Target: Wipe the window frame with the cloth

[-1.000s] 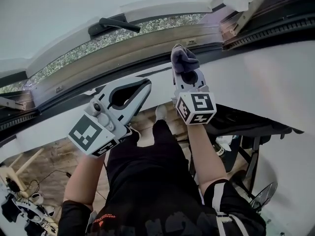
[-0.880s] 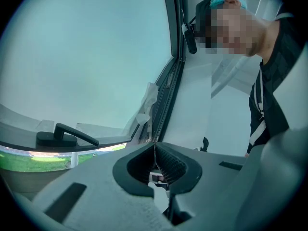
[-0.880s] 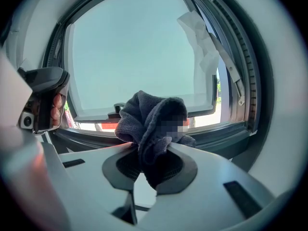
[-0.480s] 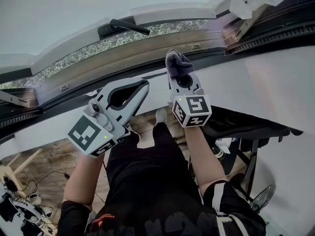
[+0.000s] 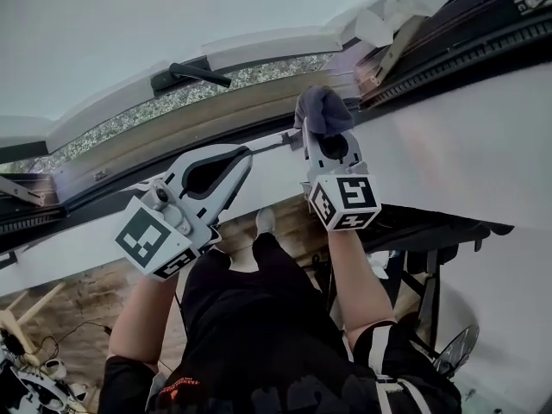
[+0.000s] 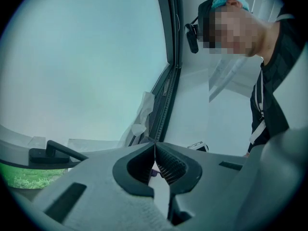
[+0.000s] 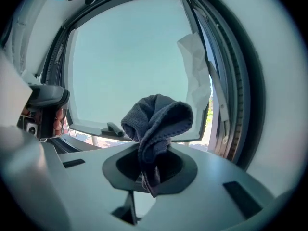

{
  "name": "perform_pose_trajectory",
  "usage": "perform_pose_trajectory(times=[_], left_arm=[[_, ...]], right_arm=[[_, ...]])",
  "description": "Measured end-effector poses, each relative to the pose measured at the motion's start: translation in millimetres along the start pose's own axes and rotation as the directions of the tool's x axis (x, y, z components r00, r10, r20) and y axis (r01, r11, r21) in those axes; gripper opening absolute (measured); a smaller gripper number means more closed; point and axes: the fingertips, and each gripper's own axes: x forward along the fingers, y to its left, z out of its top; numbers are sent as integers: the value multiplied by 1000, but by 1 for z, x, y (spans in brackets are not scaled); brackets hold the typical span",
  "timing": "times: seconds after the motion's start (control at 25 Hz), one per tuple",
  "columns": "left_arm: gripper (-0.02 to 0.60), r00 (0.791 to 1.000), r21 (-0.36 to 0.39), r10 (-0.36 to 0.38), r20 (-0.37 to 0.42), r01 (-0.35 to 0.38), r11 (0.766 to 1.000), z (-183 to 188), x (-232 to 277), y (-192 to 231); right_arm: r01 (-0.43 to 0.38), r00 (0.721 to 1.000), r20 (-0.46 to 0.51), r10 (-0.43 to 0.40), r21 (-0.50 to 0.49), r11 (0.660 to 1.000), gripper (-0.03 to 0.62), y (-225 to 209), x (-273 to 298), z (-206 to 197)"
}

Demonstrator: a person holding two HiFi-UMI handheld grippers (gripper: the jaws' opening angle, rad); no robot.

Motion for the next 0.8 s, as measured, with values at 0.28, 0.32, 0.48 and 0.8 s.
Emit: perform_pose_trajectory(times=[0.28, 0.32, 0.48, 0.8], left_arm=[[26, 999, 19, -32, 20, 32, 999, 11, 43, -19], [26, 999, 22, -34, 21, 34, 999, 13, 49, -21], [26, 999, 32, -35, 26, 34, 999, 17, 69, -23], [26, 999, 30, -40, 21, 39, 999, 12, 101, -26]], right_arm=[[101, 987, 138, -86, -105, 989, 49, -72, -29, 84], [112, 983, 156, -93, -117, 987, 49, -81, -32, 94], [153, 971, 207, -120, -151, 977, 49, -107, -41, 123], [189, 968, 200, -154, -175, 966, 49, -134, -41, 124]])
